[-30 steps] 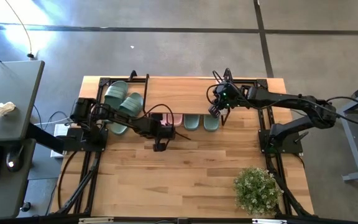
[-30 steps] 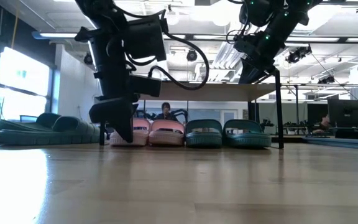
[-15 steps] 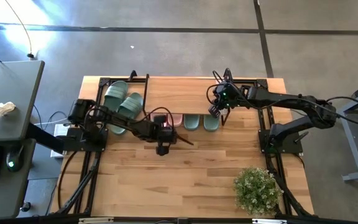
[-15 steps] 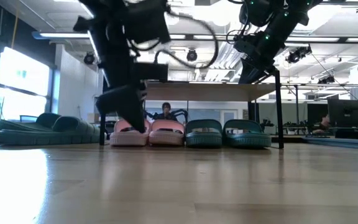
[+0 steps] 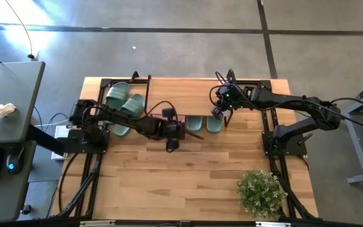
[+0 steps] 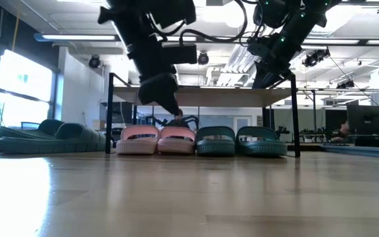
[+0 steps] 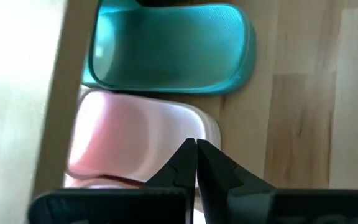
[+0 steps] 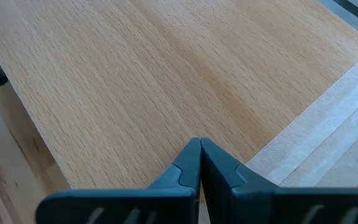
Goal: Pick and place slides into the shelf
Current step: Put the pink slide under the shelf
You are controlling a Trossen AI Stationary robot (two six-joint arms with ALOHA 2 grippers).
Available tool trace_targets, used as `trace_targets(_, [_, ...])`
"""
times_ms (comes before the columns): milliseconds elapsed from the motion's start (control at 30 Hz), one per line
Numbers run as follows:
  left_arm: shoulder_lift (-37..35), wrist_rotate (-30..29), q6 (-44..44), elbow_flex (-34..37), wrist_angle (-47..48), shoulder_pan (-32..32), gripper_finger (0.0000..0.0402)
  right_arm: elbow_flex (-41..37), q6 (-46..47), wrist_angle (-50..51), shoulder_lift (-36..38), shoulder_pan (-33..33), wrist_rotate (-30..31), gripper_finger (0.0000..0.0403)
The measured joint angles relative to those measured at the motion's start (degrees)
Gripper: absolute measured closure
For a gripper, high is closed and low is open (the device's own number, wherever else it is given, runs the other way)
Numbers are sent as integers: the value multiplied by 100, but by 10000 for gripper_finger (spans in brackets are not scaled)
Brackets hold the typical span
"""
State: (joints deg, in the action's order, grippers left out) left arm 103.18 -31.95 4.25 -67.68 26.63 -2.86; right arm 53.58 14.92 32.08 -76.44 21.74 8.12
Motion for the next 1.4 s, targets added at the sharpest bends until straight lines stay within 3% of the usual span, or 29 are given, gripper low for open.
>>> trace_targets(400, [140, 345, 343, -5, -67, -330, 399, 0, -43, -2, 0, 0, 2, 403])
trace_targets(1400, [462, -258, 816, 8, -50, 8, 401, -9, -107, -55, -2, -2, 30, 403])
